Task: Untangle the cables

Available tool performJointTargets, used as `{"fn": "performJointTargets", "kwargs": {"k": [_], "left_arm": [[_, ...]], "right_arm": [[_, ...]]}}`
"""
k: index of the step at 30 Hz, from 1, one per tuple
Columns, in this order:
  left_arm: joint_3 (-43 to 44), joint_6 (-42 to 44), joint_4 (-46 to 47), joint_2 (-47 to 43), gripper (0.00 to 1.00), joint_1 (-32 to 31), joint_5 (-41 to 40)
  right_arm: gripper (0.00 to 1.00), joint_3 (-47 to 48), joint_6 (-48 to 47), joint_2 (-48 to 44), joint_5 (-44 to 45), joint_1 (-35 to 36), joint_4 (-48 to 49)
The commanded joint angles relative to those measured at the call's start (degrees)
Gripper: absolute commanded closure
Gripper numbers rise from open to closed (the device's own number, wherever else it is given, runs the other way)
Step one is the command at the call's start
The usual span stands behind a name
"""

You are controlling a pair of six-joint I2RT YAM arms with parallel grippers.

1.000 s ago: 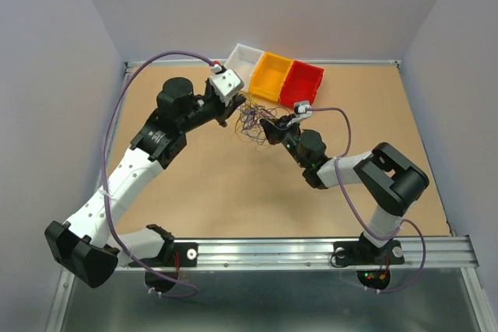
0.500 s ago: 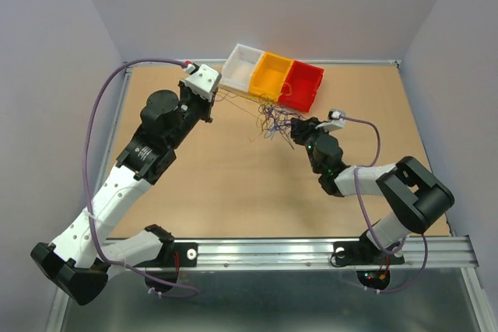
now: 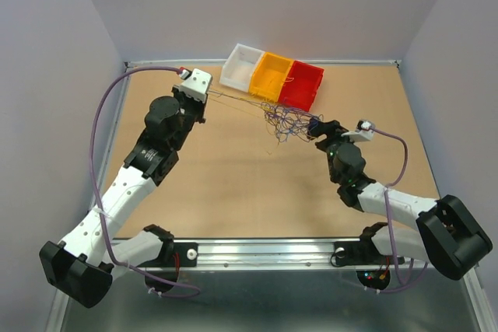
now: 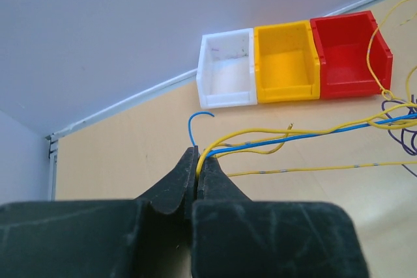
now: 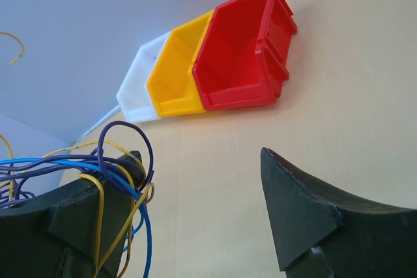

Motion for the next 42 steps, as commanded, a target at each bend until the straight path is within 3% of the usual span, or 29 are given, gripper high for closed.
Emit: {"fn": "performJointTargets", "kwargs": {"k": [1, 7, 13, 18, 21, 24, 27, 30, 32, 33, 36, 38, 40, 42], "left_arm": [[2.0, 4.9, 14.4, -5.2, 1.0, 6.9, -20.1], [1.4, 5.4, 16.8, -5.3, 1.0, 11.5, -24.6], [-1.3, 5.2, 15.7, -4.1, 1.0, 12.6, -18.1], [-0.5, 4.9, 15.2, 0.1, 1.0, 12.5, -18.9], [-2.1, 3.8, 14.9, -0.8, 1.0, 12.5, -11.0], [-2.2, 2.6, 14.0, 0.1, 1.0, 12.5, -8.5], [-3.1, 2.3, 13.4, -0.2, 1.0, 12.6, -5.2], [-5.7, 1.9, 13.2, -1.0, 0.99, 12.5, 5.6], [-6.7, 2.3, 12.0, -1.1, 0.89, 12.4, 14.7], [-6.9, 2.6, 11.5, -0.8, 0.72, 12.3, 19.1], [-6.8, 2.9, 10.1, 0.1, 0.51, 12.3, 23.2], [-6.8, 3.6, 9.2, 0.8, 0.4, 12.1, 26.8], [-6.9, 4.2, 8.6, 1.1, 0.36, 11.8, 29.0], [-6.8, 4.5, 8.0, 1.6, 0.33, 11.6, 29.1]], "right_arm": [[0.21, -3.6, 1.9, -2.1, 16.2, -5.4, -14.1], [0.16, -5.0, 8.6, -8.8, 19.2, -8.5, -22.3], [0.16, -4.3, 3.4, -12.1, 15.8, -8.7, -24.1], [0.19, -4.6, 1.3, -13.3, 14.2, -8.6, -24.0], [0.21, -4.8, -2.4, -14.6, 9.0, -8.7, -22.3], [0.21, -6.1, -6.2, -16.3, 1.3, -8.7, -18.9], [0.16, -6.3, -11.8, -18.0, -13.8, -8.7, -16.5], [0.19, -6.1, -12.4, -19.7, -24.5, -8.7, -15.6], [0.28, -5.9, -12.3, -20.7, -30.2, -8.7, -15.1], [0.33, -5.8, -12.3, -20.8, -33.0, -8.7, -15.1], [0.44, -5.5, -12.3, -20.9, -35.2, -8.7, -15.1], [0.42, -5.3, -12.3, -20.8, -36.7, -8.7, -15.1], [0.35, -4.8, -12.5, -20.1, -37.9, -8.7, -15.1], [0.35, -4.5, -12.6, -19.5, -38.4, -8.7, -15.4]]}}
